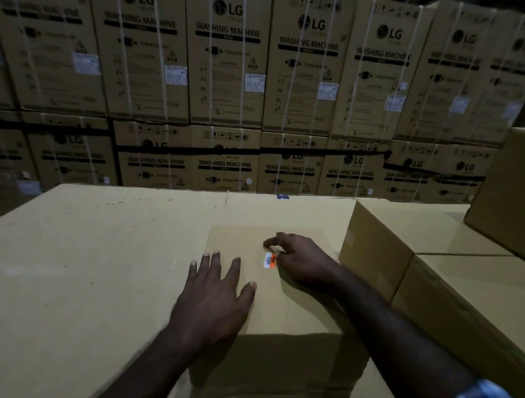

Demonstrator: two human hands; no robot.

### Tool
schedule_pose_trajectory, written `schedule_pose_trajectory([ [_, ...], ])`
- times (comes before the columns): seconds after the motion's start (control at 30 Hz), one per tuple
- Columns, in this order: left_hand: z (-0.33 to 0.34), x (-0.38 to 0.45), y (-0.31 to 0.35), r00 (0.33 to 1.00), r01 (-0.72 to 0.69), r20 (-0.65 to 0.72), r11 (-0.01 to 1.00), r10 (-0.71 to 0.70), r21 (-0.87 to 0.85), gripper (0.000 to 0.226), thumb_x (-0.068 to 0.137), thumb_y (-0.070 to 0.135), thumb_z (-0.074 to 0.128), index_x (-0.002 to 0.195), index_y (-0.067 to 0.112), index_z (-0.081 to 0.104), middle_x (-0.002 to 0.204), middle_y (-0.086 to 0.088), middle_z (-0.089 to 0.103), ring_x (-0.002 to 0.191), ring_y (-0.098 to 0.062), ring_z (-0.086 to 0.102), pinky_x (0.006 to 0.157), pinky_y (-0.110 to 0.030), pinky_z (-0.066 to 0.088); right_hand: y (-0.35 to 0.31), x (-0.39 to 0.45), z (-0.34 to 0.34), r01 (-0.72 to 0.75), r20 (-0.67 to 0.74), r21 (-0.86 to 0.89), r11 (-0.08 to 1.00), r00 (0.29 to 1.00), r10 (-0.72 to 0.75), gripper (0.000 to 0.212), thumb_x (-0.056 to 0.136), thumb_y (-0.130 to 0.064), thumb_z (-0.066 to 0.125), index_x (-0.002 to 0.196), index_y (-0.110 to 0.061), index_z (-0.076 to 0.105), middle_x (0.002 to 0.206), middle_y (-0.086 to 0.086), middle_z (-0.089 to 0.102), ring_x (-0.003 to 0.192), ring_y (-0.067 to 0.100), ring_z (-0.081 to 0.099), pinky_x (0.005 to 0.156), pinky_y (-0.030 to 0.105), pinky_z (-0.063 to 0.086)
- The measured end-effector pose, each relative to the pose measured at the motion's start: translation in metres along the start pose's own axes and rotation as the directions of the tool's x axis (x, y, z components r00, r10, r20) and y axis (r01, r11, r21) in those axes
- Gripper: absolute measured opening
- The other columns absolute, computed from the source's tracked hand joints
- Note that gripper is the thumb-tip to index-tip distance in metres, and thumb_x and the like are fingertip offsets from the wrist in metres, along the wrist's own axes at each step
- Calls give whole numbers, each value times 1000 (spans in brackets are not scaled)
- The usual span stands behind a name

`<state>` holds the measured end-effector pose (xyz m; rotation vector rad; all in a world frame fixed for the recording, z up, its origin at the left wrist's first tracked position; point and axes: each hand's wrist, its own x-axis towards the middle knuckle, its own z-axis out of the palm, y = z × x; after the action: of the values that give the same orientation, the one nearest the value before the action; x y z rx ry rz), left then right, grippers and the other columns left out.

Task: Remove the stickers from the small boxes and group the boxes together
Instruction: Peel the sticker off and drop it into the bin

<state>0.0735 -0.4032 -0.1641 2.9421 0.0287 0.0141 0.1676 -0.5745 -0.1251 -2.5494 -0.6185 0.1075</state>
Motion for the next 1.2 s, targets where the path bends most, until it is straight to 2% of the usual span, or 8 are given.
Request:
schedule_pose_trajectory([
  [0.23, -1, 1, 0, 1000, -13, 10, 1000, 13, 17, 66, 97, 58, 12, 154, 29, -4, 161, -11, -12, 147, -27, -14, 120, -46, -5, 2, -2, 1, 59, -18, 35, 998, 998, -59, 45, 94, 2, 45, 129, -20, 62, 150, 7, 42, 132, 21, 46, 98, 21, 37],
  [0.33, -2, 0, 0, 1000, -10, 9, 1000, 10, 19, 66, 97, 58, 12, 154, 28, -4, 161, -11, -12, 148, -27, -13, 120, -46, -5, 3, -2, 3, 70, -69, 53, 996, 995, -66, 43, 92, 3, 47, 121, -19, 68, 142, 6, 53, 129, 21, 49, 98, 23, 41],
  [0.57, -1, 0, 1, 1000, -6, 2, 1000, 6, 16, 66, 97, 58, 13, 154, 28, -4, 161, -11, -10, 148, -27, -12, 120, -45, -6, 2, -4, 4, 95, -158, 66, 993, 984, -84, 21, 92, -18, 61, 110, -19, 72, 128, 2, 64, 119, 17, 55, 91, 24, 42],
  [0.73, -1, 0, 1, 1000, 0, 5, 1000, 0, 14, 66, 97, 59, 13, 154, 29, -4, 161, -10, -11, 148, -27, -12, 120, -46, -4, 1, 3, 11, 77, -220, 41, 996, 973, -67, 15, 93, -20, 61, 103, -18, 71, 119, 1, 68, 108, 14, 59, 84, 24, 45],
  [0.87, -1, -2, 1, 1000, -6, 5, 1000, 6, 5, 67, 96, 59, 13, 154, 29, -3, 161, -10, -11, 148, -27, -12, 120, -47, -2, 0, 0, 9, 117, -311, 328, 938, 950, -9, 11, 99, -16, 50, 106, -18, 59, 109, -6, 67, 93, 1, 64, 75, 18, 51],
  [0.97, -1, -2, 0, 1000, -13, 10, 1000, 13, 8, 67, 96, 59, 12, 154, 29, -4, 161, -10, -12, 148, -27, -12, 120, -48, -2, 5, -4, -2, 118, -366, 466, 877, 928, 70, 11, 102, -21, 42, 107, -18, 52, 116, -1, 64, 103, 8, 60, 85, 29, 52],
  [1.1, 0, -1, -1, 1000, -16, 4, 1000, 16, 8, 67, 97, 59, 12, 154, 28, -4, 161, -11, -10, 148, -27, -11, 120, -48, -1, 14, -19, -6, 75, -227, 538, 840, 972, 59, 14, 104, -25, 38, 104, -19, 51, 119, 2, 63, 108, 17, 60, 93, 41, 51],
  [1.2, -1, 0, -1, 1000, -17, 9, 1000, 16, 7, 67, 97, 59, 13, 154, 29, -4, 161, -10, -11, 148, -27, -11, 120, -47, -1, 12, -31, -3, 73, -117, 493, 867, 993, -17, 16, 104, -24, 37, 102, -16, 51, 113, -1, 64, 106, 14, 60, 87, 31, 51],
])
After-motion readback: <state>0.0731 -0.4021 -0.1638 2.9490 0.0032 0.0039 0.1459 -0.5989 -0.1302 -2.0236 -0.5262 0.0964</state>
